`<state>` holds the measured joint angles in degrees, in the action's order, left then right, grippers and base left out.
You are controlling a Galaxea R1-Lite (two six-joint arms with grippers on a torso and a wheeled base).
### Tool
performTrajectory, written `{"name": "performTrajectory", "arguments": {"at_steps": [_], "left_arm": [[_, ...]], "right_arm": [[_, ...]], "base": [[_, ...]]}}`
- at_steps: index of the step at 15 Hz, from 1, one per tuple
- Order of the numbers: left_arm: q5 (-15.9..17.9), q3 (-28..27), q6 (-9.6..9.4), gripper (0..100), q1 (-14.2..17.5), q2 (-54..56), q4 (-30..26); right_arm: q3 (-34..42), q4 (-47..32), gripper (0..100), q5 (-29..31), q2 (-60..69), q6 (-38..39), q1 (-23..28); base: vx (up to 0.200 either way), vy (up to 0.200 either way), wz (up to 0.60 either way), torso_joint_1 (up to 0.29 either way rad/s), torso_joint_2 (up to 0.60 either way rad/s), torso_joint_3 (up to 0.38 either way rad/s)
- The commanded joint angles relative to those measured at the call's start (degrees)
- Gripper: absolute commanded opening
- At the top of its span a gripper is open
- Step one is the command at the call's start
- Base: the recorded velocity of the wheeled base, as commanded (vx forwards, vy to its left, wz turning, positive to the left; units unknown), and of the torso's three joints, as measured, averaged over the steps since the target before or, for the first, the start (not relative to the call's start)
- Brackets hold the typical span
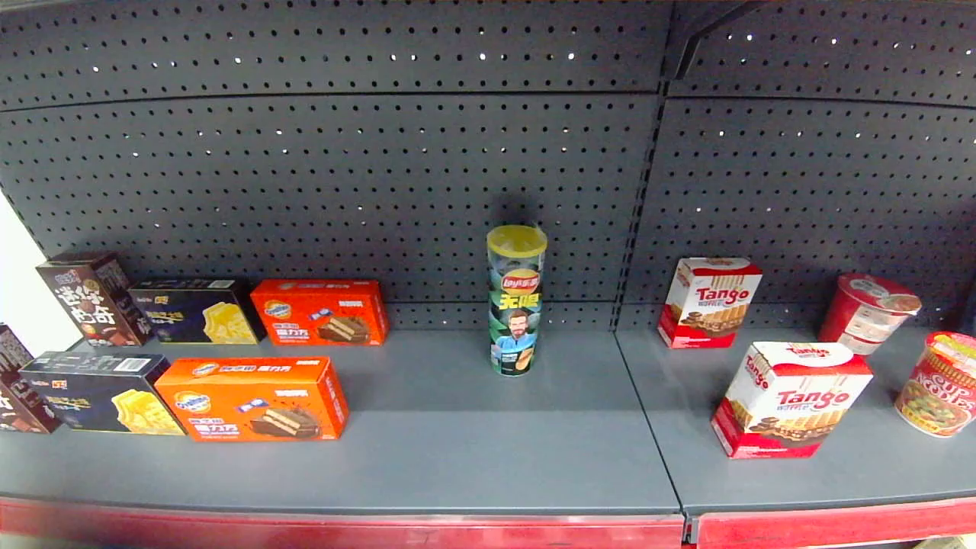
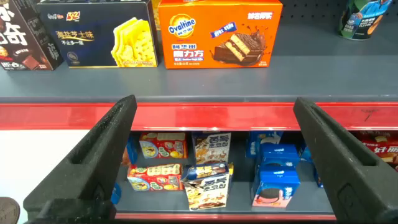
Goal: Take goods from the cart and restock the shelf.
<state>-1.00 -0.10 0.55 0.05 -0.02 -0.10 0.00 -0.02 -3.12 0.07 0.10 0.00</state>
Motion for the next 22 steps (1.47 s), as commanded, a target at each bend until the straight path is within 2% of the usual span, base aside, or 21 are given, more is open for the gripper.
{"name": "performTrajectory", "arguments": {"at_steps": [1,2,22], "left_arm": [[0.03,0.01,-0.11,100,0.04,0.02,0.01],[0.12,0.01,-0.11,100,0.04,0.02,0.01],[0.12,0.01,-0.2,100,-0.05,0.02,0.01]], "right_arm": [[0.0,-0.06,100,-0.04,-0.07,-0.01,0.0],[0.0,0.02,100,-0.04,-0.07,-0.1,0.0],[0.0,-0.06,100,-0.04,-0.07,-0.01,0.0]], "base": [[0.0,0.0,0.0,0.0,0.0,0.0],[0.0,0.0,0.0,0.0,0.0,0.0],[0.0,0.0,0.6,0.001,0.0,0.002]]}}
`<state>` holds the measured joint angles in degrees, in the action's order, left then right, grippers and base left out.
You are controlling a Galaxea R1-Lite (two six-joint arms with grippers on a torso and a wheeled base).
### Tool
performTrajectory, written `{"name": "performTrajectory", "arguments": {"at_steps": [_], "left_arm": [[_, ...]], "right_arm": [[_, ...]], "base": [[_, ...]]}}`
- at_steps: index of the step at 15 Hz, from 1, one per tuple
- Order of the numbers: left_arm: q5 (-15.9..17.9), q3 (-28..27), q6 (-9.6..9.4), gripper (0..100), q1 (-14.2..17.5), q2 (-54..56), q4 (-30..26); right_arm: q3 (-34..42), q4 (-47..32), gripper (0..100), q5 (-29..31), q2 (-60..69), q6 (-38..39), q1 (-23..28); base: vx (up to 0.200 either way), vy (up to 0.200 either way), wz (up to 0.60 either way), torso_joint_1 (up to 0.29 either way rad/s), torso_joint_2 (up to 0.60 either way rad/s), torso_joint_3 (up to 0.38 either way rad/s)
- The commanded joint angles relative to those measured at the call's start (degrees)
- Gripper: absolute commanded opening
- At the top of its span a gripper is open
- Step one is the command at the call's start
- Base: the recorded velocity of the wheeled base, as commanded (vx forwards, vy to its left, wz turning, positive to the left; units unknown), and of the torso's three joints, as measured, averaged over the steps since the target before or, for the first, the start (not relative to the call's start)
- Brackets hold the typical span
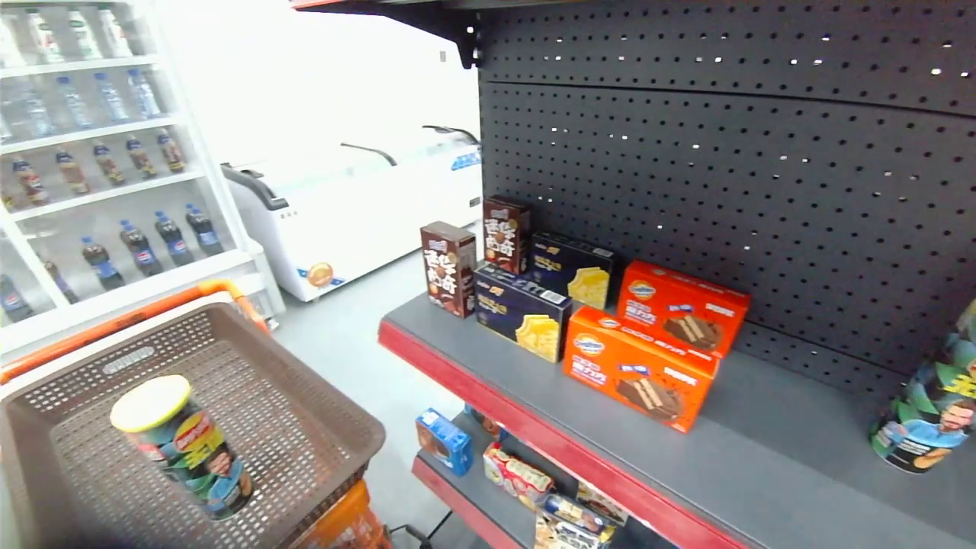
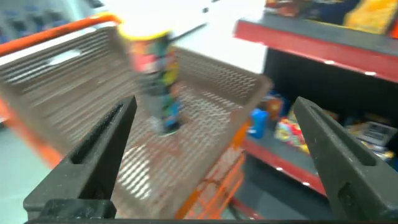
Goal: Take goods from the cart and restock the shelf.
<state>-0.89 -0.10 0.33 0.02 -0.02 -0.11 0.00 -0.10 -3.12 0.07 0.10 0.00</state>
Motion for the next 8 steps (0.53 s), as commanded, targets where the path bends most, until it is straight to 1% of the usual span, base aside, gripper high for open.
{"name": "performTrajectory", "arguments": {"at_steps": [1,3,4,5,6,7,8], "left_arm": [[-0.08,0.01,0.02,100,-0.02,0.02,0.11],[0.01,0.1,-0.07,100,0.06,0.02,0.11],[-0.52,0.1,-0.07,100,0.06,0.02,0.11],[-2.19,-0.69,-0.42,100,0.15,0.02,0.2],[-3.68,-8.43,-3.67,100,-0.02,-1.56,-1.3],[-3.77,-14.4,-5.78,100,-0.11,-7.62,-5.87],[-3.86,-14.84,-5.87,100,-0.11,-8.06,-6.22]], "right_arm": [[0.0,0.1,100,-0.04,-0.07,-0.01,0.0],[0.0,0.1,100,-0.04,-0.07,-0.01,0.0],[0.0,0.1,100,-0.04,-0.07,-0.01,-0.09],[0.0,0.1,100,-0.04,-0.07,-0.01,-0.09],[0.0,0.1,100,-0.04,-0.07,-0.01,-0.09],[0.0,0.1,100,-0.04,-0.07,-0.01,-0.09],[0.0,0.1,100,-0.04,-0.07,-0.01,-0.09]], "base": [[0.0,0.0,0.6,0.002,0.0,-0.002],[0.0,0.0,0.6,0.002,0.0,0.005],[0.0,0.0,0.0,0.0,0.0,0.0],[0.0,0.0,0.0,0.0,0.0,0.0],[0.0,0.0,0.0,0.0,0.0,0.0],[0.0,0.0,0.0,0.0,0.0,0.0],[0.0,0.0,0.0,0.0,0.0,0.0]]}}
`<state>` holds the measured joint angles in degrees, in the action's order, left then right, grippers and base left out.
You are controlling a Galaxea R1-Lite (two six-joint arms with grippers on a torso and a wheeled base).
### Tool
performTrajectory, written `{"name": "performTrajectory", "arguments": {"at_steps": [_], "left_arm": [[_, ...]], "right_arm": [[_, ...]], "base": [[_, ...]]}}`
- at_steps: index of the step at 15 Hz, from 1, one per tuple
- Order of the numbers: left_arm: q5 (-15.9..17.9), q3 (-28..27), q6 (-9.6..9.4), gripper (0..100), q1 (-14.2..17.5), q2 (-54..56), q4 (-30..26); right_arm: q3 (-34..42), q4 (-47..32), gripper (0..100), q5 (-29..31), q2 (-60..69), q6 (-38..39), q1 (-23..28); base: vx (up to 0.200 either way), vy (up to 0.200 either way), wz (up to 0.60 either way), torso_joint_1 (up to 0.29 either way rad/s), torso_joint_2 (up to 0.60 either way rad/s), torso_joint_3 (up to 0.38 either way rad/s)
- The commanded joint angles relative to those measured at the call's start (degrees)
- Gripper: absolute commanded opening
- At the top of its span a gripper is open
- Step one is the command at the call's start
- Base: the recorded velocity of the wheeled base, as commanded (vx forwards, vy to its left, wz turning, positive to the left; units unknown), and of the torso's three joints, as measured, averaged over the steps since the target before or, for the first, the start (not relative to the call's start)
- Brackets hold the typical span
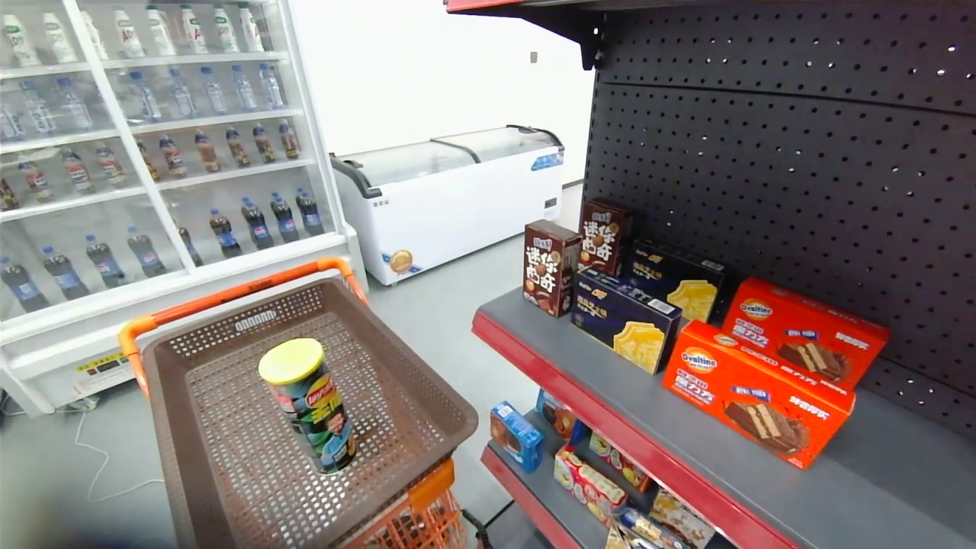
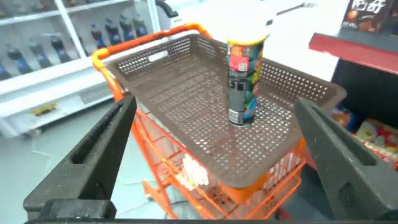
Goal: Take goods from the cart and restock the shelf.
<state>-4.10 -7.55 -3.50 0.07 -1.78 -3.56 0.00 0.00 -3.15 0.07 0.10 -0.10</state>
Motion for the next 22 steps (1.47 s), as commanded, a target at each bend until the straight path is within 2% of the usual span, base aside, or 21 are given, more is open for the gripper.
{"name": "performTrajectory", "arguments": {"at_steps": [1,3,4,5,6,7,8,9,10,11,12,13,14,18,21,22], "left_arm": [[-0.03,-19.44,-5.11,100,-0.25,-17.29,-9.89],[-0.3,-26.29,-5.55,100,0.01,-28.81,-12.0],[-2.23,-31.3,-5.64,100,0.89,-38.56,-11.03],[-5.48,-33.67,-4.24,100,0.54,-43.48,-10.41],[-6.01,-35.34,-1.07,100,0.01,-47.53,-10.33],[-5.57,-35.7,0.07,100,0.45,-51.39,-10.59],[-0.3,-35.26,0.86,100,3.18,-54.56,-10.24],[7.7,-34.47,0.6,100,5.46,-56.84,-9.27],[17.98,-31.83,-1.07,100,8.28,-59.48,-5.76],[22.03,-29.37,-3.97,100,10.21,-63.17,-1.8],[24.57,-27.79,-5.82,100,10.74,-65.81,1.8],[26.68,-26.12,-6.17,100,10.74,-68.71,6.2],[27.39,-24.8,-6.26,100,11.09,-71.35,10.68],[27.3,-20.67,-7.31,100,12.06,-78.55,18.5],[27.3,-15.92,-8.01,100,12.23,-84.27,28.26],[27.3,-13.81,-8.1,100,12.14,-87.69,34.5]], "right_arm": [[0.0,0.0,100,-0.02,-0.07,-0.01,0.01],[0.0,0.0,100,-0.02,-0.07,-0.01,0.01],[0.0,0.0,100,-0.02,-0.07,-0.01,0.01],[0.0,0.0,100,-0.02,-0.07,-0.01,0.01],[0.0,0.0,100,-0.02,-0.07,-0.01,0.01],[0.0,0.0,100,-0.02,-0.07,-0.01,0.1],[0.0,0.0,100,-0.02,-0.07,-0.01,0.01],[0.0,0.0,100,0.07,-0.07,-0.01,0.1],[0.0,0.0,100,-0.02,-0.07,-0.01,0.01],[0.0,0.0,100,-0.02,-0.07,-0.01,0.01],[0.0,0.0,100,-0.02,-0.07,-0.01,0.01],[0.0,0.0,100,-0.02,-0.07,-0.01,0.01],[0.0,0.0,100,-0.02,-0.07,-0.01,0.01],[0.0,0.0,100,-0.02,-0.07,-0.01,0.1],[0.0,0.0,100,-0.02,-0.07,-0.01,0.01],[0.0,0.0,100,-0.02,-0.07,-0.01,0.01]], "base": [[0.0,0.0,0.0,0.0,0.0,0.0],[0.0,0.0,0.0,0.0,0.0,0.0],[0.0,0.0,0.0,0.0,0.0,0.0],[0.0,0.0,0.0,0.0,0.0,0.0],[0.0,0.0,0.0,0.0,0.0,0.0],[0.0,0.0,0.0,0.0,0.0,0.0],[0.0,0.0,0.0,0.0,0.0,0.0],[0.0,0.0,0.0,0.0,0.0,0.0],[0.0,0.0,0.0,0.0,0.0,0.0],[0.0,0.0,0.0,0.0,0.0,0.0],[0.0,0.0,0.0,0.0,0.0,0.0],[0.0,0.0,0.0,0.0,0.0,0.0],[0.0,0.0,0.0,0.0,0.0,0.0],[0.0,0.0,0.0,0.0,0.0,0.0],[0.0,0.0,0.0,0.0,0.0,0.0],[0.0,0.0,0.0,0.0,0.0,0.0]]}}
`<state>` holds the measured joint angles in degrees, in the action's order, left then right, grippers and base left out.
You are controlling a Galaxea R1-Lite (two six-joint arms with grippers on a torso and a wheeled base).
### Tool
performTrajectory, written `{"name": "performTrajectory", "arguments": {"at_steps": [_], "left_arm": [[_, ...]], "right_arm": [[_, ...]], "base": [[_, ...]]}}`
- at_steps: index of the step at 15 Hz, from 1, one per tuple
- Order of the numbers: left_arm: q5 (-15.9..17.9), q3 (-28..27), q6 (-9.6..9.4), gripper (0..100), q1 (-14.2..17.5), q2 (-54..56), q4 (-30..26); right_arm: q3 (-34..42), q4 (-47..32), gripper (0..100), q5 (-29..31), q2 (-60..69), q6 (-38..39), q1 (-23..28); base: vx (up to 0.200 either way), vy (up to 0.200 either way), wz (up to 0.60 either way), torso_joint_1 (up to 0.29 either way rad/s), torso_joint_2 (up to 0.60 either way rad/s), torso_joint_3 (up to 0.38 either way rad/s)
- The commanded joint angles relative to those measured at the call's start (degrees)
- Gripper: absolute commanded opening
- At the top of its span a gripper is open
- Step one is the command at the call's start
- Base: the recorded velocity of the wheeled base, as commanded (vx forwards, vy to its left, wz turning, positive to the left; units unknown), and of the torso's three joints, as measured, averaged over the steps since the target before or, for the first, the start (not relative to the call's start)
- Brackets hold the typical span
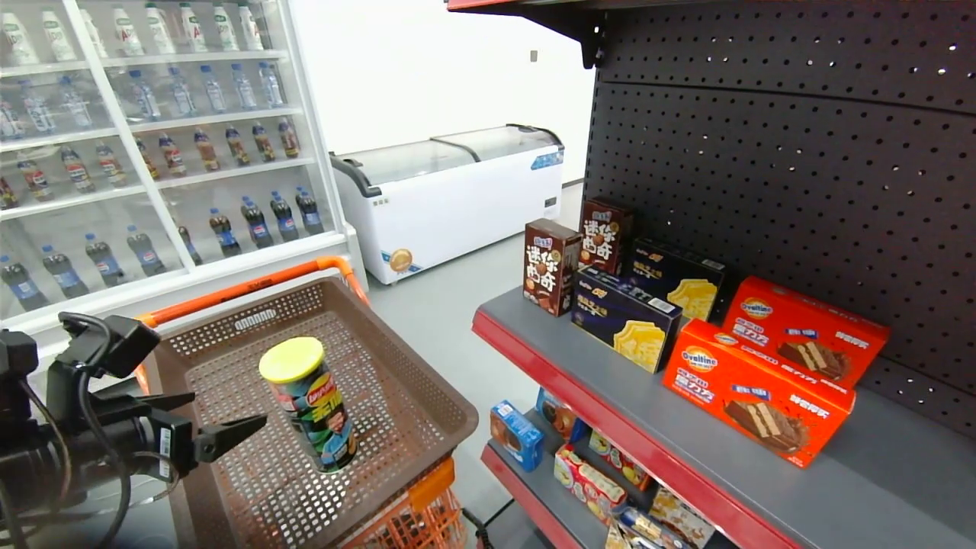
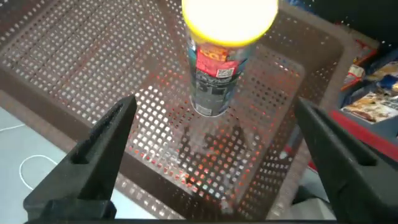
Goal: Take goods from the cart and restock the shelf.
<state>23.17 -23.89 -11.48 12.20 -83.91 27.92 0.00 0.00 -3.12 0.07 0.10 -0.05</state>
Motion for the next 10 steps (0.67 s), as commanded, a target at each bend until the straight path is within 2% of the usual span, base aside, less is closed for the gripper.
{"name": "performTrajectory", "arguments": {"at_steps": [1,4,7,10], "left_arm": [[0.03,3.24,-0.12,100,0.01,-7.41,6.19],[0.38,3.42,-0.03,100,-0.51,-14.44,15.68],[0.38,2.45,0.59,100,-4.29,-20.77,24.29],[0.38,0.69,0.59,100,-6.31,-24.29,25.35]], "right_arm": [[0.0,0.0,100,-0.04,-0.07,-0.01,-0.04],[0.0,0.0,100,-0.04,-0.07,-0.01,0.05],[0.0,0.0,100,-0.04,-0.07,-0.01,0.05],[0.0,0.0,100,-0.04,-0.07,-0.01,-0.04]], "base": [[0.0,0.0,0.0,0.0,0.0,0.0],[0.0,0.0,0.0,0.0,0.0,0.0],[0.0,0.0,0.0,0.0,0.0,0.0],[0.0,0.0,0.0,0.0,0.0,0.0]]}}
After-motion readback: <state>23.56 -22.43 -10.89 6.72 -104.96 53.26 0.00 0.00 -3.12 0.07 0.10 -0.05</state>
